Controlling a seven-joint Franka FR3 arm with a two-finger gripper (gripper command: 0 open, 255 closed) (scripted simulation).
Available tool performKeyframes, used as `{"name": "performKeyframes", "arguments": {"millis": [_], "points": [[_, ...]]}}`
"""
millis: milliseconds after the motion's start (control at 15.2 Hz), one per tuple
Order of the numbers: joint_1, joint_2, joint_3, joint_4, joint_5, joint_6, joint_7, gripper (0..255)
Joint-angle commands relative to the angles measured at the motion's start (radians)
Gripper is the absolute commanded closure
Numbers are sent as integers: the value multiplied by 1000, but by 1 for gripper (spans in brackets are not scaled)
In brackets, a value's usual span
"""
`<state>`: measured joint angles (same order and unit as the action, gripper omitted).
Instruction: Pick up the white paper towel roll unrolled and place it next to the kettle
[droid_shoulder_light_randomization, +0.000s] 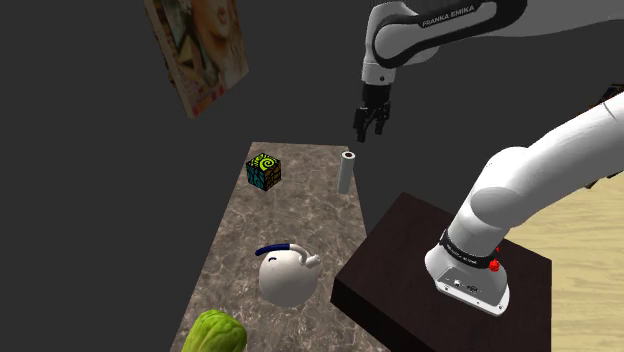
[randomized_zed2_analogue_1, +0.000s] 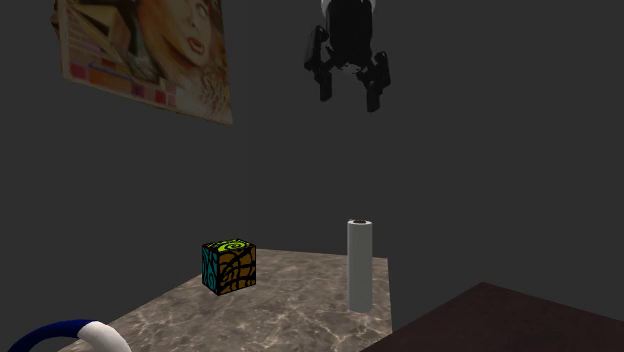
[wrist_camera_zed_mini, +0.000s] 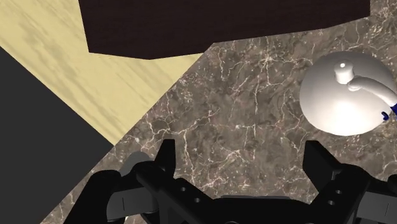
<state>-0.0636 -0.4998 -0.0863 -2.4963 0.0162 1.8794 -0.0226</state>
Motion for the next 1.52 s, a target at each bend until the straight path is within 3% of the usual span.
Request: {"name": "performKeyframes", "arguments": {"millis": [0,726,1452], "points": [[-9,81,-25,23,-8,60,-34,0],[-52,485,-129,196,30,285,-223,0],[-142,912,-143,525,149,365,-404,0]]}}
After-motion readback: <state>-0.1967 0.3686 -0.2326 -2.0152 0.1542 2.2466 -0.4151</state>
